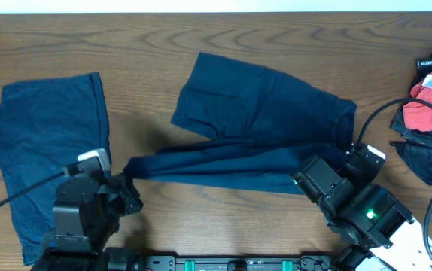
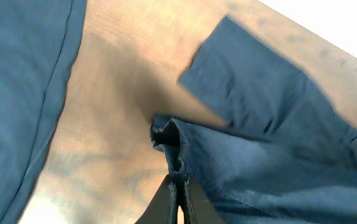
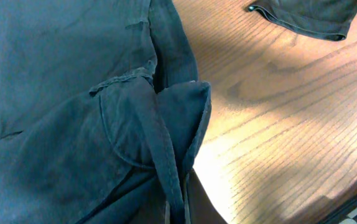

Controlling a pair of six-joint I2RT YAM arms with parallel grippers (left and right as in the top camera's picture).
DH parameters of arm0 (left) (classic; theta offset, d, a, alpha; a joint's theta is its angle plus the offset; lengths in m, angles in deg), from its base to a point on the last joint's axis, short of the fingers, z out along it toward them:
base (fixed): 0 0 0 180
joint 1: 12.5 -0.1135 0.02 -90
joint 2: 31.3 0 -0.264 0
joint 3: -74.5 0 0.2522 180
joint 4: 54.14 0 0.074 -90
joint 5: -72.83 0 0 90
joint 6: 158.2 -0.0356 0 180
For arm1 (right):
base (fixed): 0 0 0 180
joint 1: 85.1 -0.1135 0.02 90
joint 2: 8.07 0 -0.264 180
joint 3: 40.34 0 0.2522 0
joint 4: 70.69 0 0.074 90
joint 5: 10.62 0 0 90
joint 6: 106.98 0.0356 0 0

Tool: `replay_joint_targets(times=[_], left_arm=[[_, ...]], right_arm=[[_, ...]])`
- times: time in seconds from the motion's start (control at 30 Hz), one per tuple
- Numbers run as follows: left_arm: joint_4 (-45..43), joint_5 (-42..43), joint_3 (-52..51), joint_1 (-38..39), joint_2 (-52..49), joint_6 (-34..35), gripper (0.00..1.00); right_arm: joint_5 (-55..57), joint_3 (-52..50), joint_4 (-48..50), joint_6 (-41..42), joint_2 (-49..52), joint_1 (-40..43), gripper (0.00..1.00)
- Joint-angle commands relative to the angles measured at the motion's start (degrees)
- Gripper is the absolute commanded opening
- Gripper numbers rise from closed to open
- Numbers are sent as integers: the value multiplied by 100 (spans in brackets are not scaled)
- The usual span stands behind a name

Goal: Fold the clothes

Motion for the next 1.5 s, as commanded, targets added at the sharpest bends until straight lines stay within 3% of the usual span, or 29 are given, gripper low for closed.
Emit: replay_joint_targets(times=[0.0,0.53,0.83,1.1,1.47], left_arm=[[-330,-437,92,-26,-205,15,6],[-2048,-262,155,-26,-2973,-13,6],[-2656,-286,592,26,-3182,-210,6],[-3298,-291,643,627,-3289,-654,6],[-4111,-334,643,1497,-4548,-658,6]], right_arm=[[610,85,-85,136,-55,184,1],[544,109,146,-138,-48,625,1],[282,109,815,-431,125,1294,1],[-490,109,1683,-944,732,1834,1],[-570,109,2352,-984,1191,2076,1]])
